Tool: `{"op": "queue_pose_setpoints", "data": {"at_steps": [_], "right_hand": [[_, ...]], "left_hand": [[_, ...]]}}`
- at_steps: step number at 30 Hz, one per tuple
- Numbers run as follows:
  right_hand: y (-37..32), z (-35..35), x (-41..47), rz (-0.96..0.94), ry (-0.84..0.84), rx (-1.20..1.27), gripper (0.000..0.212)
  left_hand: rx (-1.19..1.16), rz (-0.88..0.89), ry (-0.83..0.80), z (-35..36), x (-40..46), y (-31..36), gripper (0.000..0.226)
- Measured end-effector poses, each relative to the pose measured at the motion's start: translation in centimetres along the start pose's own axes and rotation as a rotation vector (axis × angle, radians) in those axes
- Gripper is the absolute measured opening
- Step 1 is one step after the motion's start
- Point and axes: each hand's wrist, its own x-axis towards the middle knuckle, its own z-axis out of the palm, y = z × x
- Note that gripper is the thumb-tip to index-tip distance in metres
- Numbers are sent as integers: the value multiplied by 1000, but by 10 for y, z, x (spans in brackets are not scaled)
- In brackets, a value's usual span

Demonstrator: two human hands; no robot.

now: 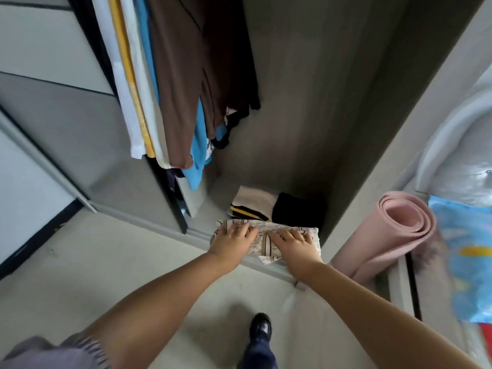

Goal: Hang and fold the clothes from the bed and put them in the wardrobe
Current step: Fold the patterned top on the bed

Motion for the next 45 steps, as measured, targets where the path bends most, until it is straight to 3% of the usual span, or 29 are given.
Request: {"op": "queue_pose_setpoints", "data": {"at_steps": [8,12,17,19,26,30,34,37,42,45], "right_hand": [[32,8,154,33,25,88,80],[57,25,250,80,16,150,76],[77,94,360,116,-59,91,69],[88,121,405,125,-63,73,67],[130,199,536,159,134,47,86],[141,266,569,186,62,90,93],[146,331,576,101,-119,89,94],[145,356,575,41,-163,107,88],[141,342,582,103,-279,165,74],[147,305,577,126,-283,206,64]], "left_hand": [[11,53,-44,32,144,-71,70],[60,85,26,59,232,-106,66],[-34,100,-79,152,335,-135,77],[-39,133,-124,193,378,-148,71],[-132,60,25,296,507,-168,70],[-154,141,31,365,545,-163,69],[-201,233,-140,436,546,-158,99],[-224,279,-250,467,540,-160,101],[-222,252,-407,446,548,-160,95],[-284,211,-422,407,547,-160,86]]}}
